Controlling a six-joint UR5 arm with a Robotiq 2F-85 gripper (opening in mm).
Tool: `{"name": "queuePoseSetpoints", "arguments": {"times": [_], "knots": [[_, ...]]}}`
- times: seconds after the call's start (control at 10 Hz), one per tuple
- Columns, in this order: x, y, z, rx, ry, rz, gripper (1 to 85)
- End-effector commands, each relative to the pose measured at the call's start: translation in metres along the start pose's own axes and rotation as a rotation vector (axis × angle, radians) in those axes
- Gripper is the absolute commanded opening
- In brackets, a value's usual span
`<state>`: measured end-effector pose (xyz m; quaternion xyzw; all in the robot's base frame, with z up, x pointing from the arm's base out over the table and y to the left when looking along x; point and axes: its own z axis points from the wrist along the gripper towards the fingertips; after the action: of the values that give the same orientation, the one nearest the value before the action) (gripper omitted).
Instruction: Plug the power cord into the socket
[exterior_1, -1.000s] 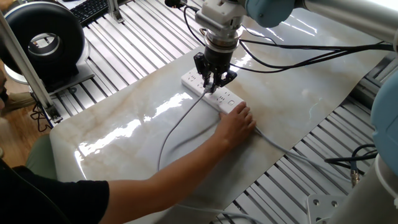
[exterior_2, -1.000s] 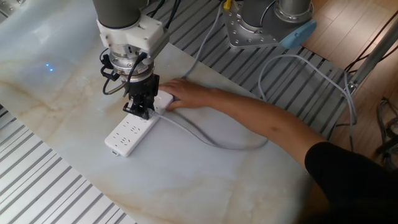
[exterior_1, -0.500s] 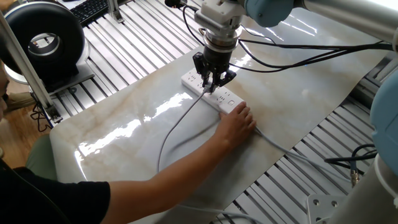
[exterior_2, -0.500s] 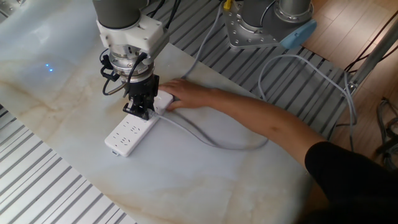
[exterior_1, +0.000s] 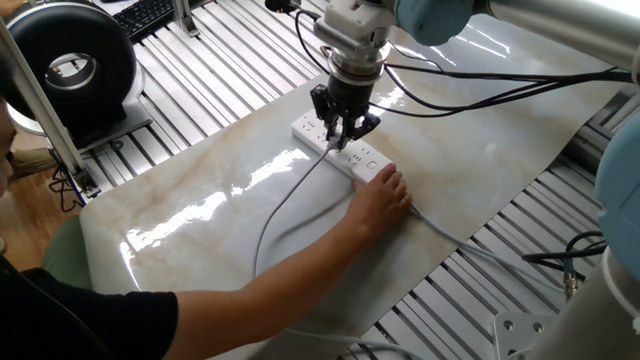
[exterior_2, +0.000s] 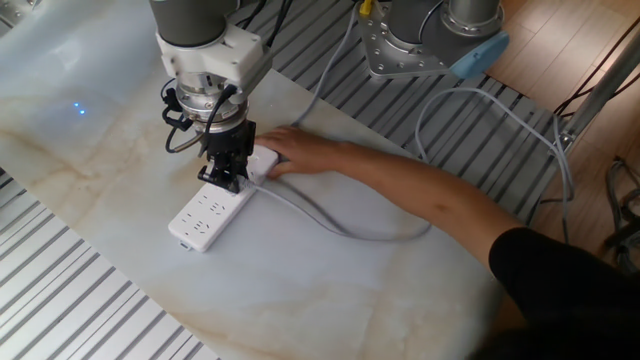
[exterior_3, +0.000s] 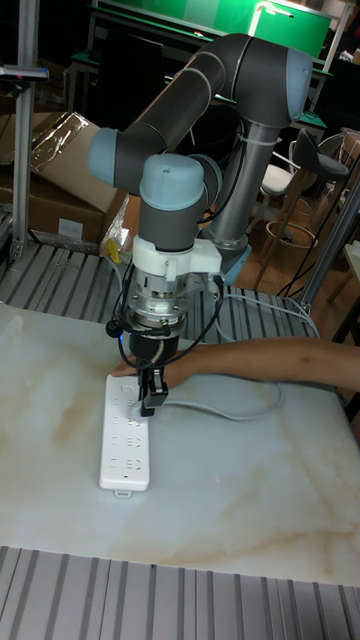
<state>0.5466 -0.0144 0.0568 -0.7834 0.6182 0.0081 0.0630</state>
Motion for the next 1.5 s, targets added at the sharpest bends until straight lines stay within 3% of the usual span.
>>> {"name": "queuePoseSetpoints", "arguments": {"times": [0.0, 0.2, 0.6, 1.2, 1.4], "knots": [[-0.001, -0.002, 0.001, 0.009, -0.01, 0.007, 1.0], [0.0, -0.001, 0.001, 0.005, -0.009, 0.013, 1.0], [0.002, 0.019, -0.023, -0.067, 0.015, 0.097, 1.0], [0.017, 0.042, -0.027, -0.153, 0.083, 0.164, 1.0], [0.013, 0.048, -0.027, -0.174, 0.072, 0.206, 1.0]]}}
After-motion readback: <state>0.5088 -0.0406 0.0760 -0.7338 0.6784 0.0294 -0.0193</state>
